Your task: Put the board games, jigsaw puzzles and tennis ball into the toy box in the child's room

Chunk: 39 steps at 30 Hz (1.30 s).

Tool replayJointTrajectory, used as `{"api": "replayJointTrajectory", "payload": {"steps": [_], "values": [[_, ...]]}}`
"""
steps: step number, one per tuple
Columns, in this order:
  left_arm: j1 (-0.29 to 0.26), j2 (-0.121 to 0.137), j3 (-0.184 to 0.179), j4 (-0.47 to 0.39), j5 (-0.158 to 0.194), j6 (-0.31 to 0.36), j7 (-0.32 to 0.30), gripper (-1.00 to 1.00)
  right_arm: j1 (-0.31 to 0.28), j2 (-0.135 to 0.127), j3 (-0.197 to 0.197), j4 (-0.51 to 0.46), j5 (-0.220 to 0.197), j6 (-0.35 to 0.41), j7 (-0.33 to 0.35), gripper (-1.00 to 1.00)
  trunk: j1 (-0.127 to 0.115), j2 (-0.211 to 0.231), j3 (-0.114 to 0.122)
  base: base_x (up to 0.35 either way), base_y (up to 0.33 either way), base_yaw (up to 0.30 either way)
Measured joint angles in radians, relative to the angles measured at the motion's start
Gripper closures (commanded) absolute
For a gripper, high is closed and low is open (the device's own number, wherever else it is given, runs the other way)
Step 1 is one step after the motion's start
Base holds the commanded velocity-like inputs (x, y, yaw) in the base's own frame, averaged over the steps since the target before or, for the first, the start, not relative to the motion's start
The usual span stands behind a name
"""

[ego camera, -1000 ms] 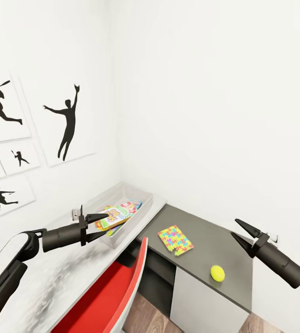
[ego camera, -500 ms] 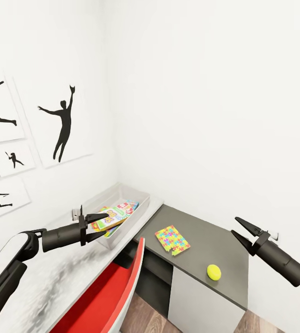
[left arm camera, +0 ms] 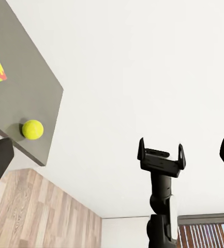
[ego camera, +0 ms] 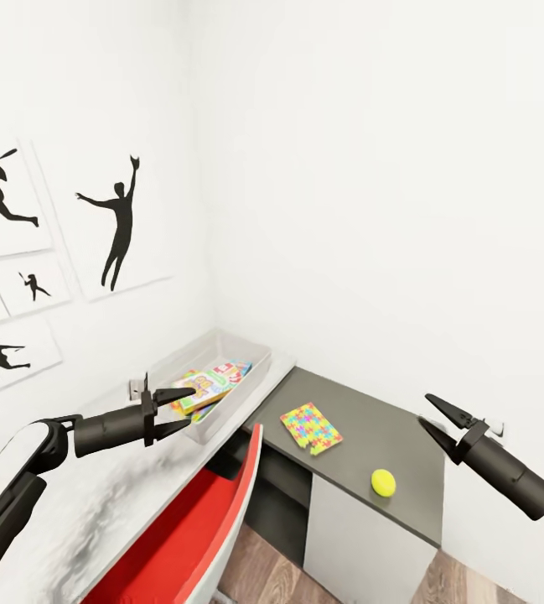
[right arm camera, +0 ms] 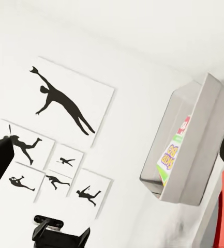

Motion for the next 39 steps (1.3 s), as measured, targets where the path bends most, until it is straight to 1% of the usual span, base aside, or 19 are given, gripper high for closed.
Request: {"api": "replayJointTrajectory", "payload": {"steps": [6,20,27,39], "values": [[0.0,0.0,0.0,-0.001,0.0,0.0,0.0,-1.0,0.0,0.0,-0.001,0.004,0.0,0.0,0.002,-1.0,0.0,0.0,0.0,-0.158,0.0,-0.179],[0.0,0.0,-0.001,-0.001,0.0,0.0,0.0,-1.0,0.0,0.0,-0.001,0.006,0.001,-0.002,0.002,-1.0,0.0,0.0,0.0,-0.014,0.0,-0.271],[0.0,0.001,-0.018,-0.006,-0.001,0.0,0.0,-1.0,0.0,0.0,-0.001,0.006,0.002,-0.002,0.002,-1.0,0.0,0.0,0.0,-0.001,0.0,-0.279],[-0.001,0.005,-0.024,-0.014,-0.001,0.0,0.0,-1.0,0.0,-0.001,-0.001,0.006,0.001,-0.002,0.001,-1.0,0.0,0.0,0.0,0.0,0.0,-0.279]]}}
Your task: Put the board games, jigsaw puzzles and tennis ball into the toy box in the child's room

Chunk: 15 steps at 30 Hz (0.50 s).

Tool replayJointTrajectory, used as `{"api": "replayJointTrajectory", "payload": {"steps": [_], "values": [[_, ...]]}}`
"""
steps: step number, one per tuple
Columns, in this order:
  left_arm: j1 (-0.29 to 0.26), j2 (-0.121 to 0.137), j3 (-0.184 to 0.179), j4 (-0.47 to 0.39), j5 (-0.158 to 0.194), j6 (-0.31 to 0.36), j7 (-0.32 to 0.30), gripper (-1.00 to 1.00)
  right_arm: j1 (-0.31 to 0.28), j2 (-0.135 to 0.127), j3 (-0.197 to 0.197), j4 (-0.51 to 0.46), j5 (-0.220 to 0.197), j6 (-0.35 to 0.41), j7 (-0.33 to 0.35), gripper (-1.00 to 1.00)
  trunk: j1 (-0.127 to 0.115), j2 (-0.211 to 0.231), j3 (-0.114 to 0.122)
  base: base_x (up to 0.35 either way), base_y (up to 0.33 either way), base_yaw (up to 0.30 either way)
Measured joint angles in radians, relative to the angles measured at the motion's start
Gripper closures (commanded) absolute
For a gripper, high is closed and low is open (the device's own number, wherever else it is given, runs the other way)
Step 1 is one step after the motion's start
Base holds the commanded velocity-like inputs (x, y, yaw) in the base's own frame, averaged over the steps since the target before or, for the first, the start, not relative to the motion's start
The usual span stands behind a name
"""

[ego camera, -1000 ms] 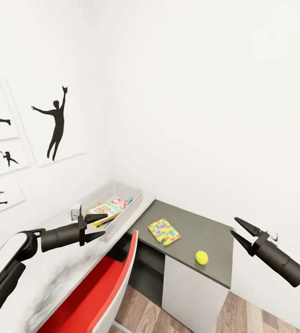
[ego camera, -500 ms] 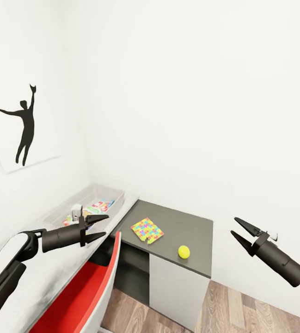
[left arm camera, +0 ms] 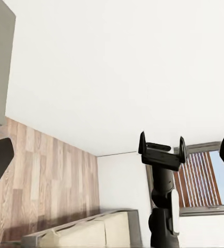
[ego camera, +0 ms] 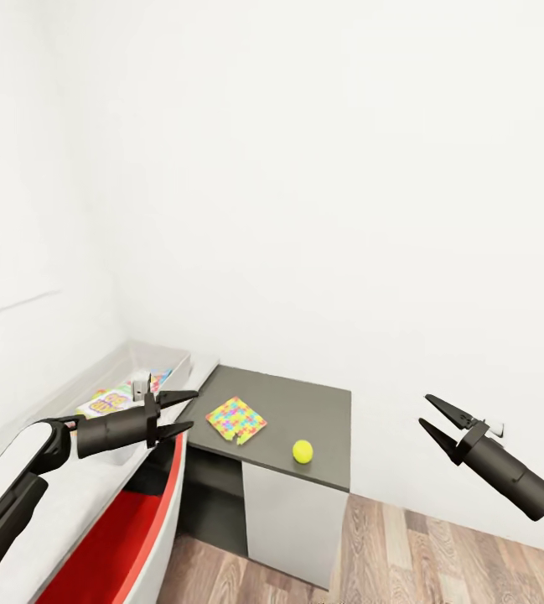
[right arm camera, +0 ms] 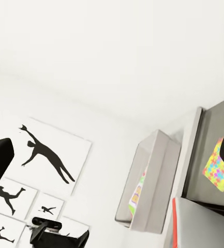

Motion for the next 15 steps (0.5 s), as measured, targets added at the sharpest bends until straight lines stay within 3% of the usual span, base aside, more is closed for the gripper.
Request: {"api": "replayJointTrajectory", "payload": {"steps": [15], "values": [[0.0,0.002,0.002,-0.001,0.001,0.0,0.0,-1.0,0.0,-0.004,-0.002,0.033,-0.001,0.0,-0.001,-1.0,0.0,0.0,0.0,0.0,0.0,-0.279]]}}
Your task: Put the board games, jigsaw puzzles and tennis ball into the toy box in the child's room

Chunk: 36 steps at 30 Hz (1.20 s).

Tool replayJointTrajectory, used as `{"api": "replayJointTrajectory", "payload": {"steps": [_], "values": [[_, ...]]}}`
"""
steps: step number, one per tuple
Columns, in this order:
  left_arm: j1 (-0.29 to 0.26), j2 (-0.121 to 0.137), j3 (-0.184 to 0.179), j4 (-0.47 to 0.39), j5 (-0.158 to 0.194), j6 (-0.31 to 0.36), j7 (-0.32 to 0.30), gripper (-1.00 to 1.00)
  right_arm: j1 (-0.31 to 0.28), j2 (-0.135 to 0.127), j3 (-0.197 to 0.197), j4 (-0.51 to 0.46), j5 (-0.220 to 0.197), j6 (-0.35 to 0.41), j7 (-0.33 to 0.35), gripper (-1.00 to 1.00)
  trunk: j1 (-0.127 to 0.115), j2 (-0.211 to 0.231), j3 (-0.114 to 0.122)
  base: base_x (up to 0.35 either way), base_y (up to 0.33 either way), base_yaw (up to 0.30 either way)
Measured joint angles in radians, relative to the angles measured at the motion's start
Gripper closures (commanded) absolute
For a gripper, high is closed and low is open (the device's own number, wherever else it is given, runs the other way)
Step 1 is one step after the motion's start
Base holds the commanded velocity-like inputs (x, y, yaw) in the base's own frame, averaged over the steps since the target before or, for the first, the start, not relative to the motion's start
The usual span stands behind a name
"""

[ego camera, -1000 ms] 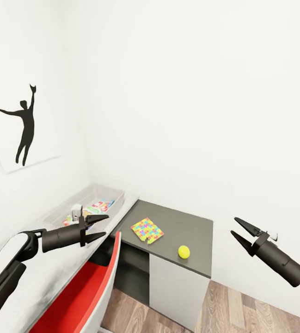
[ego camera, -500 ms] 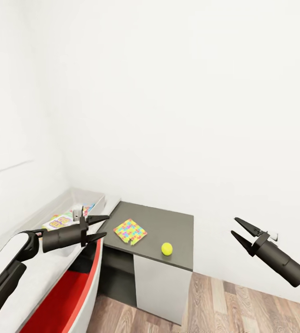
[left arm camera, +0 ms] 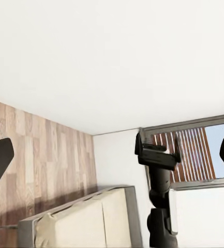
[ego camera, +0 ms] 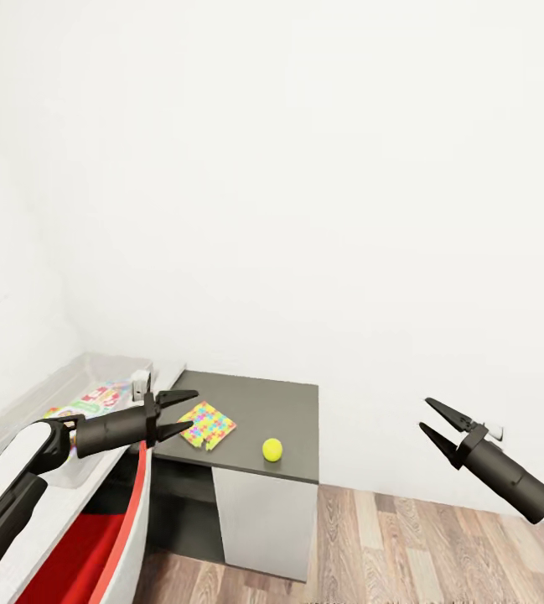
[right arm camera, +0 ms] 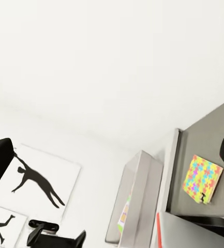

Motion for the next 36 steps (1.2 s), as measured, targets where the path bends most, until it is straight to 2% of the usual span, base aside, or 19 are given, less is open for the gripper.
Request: {"api": "replayJointTrajectory", "payload": {"steps": [7,11,13,15,19,20,21,23,25,26,28,31,33,36], "values": [[-0.001,-0.001,-0.001,0.0,0.0,0.0,0.0,-1.0,0.0,-0.001,-0.001,0.028,0.0,-0.001,-0.002,-1.0,0.0,0.0,0.0,0.0,0.0,-0.254],[-0.009,-0.003,-0.027,0.0,-0.003,0.0,0.007,-1.0,0.0,-0.001,-0.001,0.032,0.001,-0.002,-0.004,-1.0,0.0,0.0,0.0,0.0,0.0,-0.232],[-0.017,-0.004,-0.047,0.001,-0.016,0.0,0.013,-1.0,0.0,-0.001,-0.001,0.033,0.001,-0.003,-0.005,-1.0,0.0,0.0,0.0,0.0,0.0,-0.218],[-0.022,-0.006,-0.059,0.0,-0.034,0.0,0.017,-1.0,0.0,-0.001,-0.001,0.034,0.001,-0.004,-0.006,-1.0,0.0,0.0,-0.001,0.0,0.0,-0.207],[-0.037,-0.02,-0.077,0.001,-0.127,0.0,0.038,-1.0,0.0,0.001,0.0,0.034,0.002,-0.006,-0.008,-1.0,0.0,0.0,-0.003,0.0,0.0,-0.189],[-0.044,-0.033,-0.079,0.002,-0.163,0.0,0.047,-1.0,0.0,0.001,0.0,0.034,0.002,-0.007,-0.008,-1.0,0.0,0.0,-0.004,0.0,0.0,-0.169],[-0.048,-0.042,-0.08,0.002,-0.182,0.0,0.053,-1.0,0.0,0.001,0.0,0.034,0.002,-0.01,-0.008,-1.0,0.0,0.0,-0.004,0.0,0.0,-0.147],[-0.057,-0.085,-0.082,0.004,-0.258,0.0,0.086,-1.0,0.0,-0.001,0.001,0.035,0.003,-0.03,-0.008,-1.0,0.0,0.0,-0.006,0.0,0.0,-0.116],[-0.059,-0.108,-0.083,0.003,-0.296,0.0,0.109,-1.0,0.0,-0.002,0.002,0.034,0.004,-0.043,-0.007,-1.0,0.0,0.0,-0.008,0.0,0.0,-0.075],[-0.061,-0.13,-0.084,0.003,-0.328,0.0,0.133,-1.0,0.0,-0.002,0.004,0.034,0.004,-0.052,-0.008,-1.0,0.0,0.0,-0.009,0.0,0.0,-0.047],[-0.063,-0.151,-0.084,0.003,-0.355,0.0,0.16,-1.0,0.0,-0.002,0.005,0.034,0.006,-0.059,-0.013,-1.0,0.0,0.0,-0.011,0.0,0.0,-0.031],[-0.082,-0.203,-0.084,0.004,-0.415,0.001,0.271,-1.0,0.0,0.0,0.006,0.034,0.042,-0.068,-0.051,-1.0,0.0,0.0,-0.013,0.0,0.0,-0.011],[-0.088,-0.223,-0.084,0.005,-0.435,0.001,0.342,-1.0,0.0,0.002,0.005,0.034,0.077,-0.069,-0.075,-1.0,0.0,0.0,-0.015,0.0,0.0,-0.005],[-0.091,-0.252,-0.084,0.006,-0.447,0.0,0.446,-1.0,0.0,0.005,0.005,0.033,0.127,-0.071,-0.102,-1.0,0.0,0.0,-0.018,0.0,0.0,-0.002]]}}
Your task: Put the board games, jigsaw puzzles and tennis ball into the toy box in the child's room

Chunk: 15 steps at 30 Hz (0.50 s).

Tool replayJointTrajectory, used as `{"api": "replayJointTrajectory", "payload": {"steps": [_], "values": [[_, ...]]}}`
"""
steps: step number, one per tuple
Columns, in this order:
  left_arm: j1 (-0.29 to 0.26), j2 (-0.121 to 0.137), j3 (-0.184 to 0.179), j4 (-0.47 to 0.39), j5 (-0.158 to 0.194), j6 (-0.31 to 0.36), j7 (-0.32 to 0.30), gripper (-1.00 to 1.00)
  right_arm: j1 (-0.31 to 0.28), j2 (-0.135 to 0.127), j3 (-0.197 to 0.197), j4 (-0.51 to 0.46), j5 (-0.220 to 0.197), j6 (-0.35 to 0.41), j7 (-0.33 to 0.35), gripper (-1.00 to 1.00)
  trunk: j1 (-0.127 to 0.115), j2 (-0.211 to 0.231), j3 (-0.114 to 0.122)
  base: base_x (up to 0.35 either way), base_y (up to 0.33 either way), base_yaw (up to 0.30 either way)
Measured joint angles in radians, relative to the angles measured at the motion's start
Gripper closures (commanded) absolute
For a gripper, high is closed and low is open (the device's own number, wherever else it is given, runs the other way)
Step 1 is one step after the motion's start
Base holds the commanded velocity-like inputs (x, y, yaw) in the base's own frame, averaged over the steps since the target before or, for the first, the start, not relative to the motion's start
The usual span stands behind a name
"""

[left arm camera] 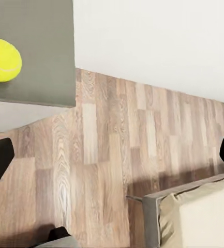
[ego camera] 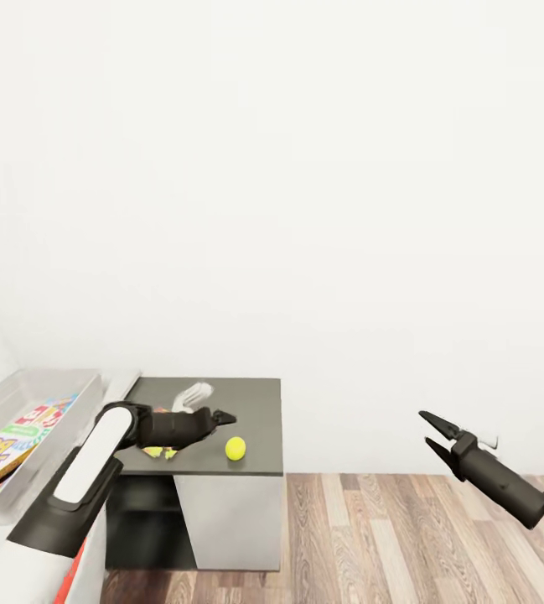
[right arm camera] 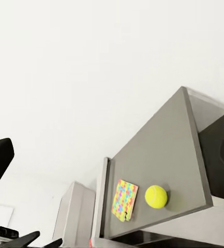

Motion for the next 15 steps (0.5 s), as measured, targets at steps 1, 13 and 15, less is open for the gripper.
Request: {"api": "replayJointTrajectory", "payload": {"steps": [1,13,15], "values": [[-0.001,-0.017,0.0,0.001,-0.003,0.0,0.052,-1.0,0.0,0.001,0.0,0.0,0.021,-0.001,-0.01,-1.0,0.0,0.0,-0.001,0.0,0.0,-0.001],[-0.004,-0.133,-0.055,0.015,-0.012,-0.003,0.321,-1.0,0.001,0.002,0.004,0.012,0.067,-0.002,-0.065,-1.0,0.0,0.0,-0.012,0.0,0.0,0.0],[-0.004,-0.135,-0.06,0.015,-0.011,-0.002,0.329,-1.0,0.002,0.001,0.006,0.011,0.067,-0.001,-0.126,-1.0,0.0,0.0,-0.014,0.0,0.0,0.0]]}}
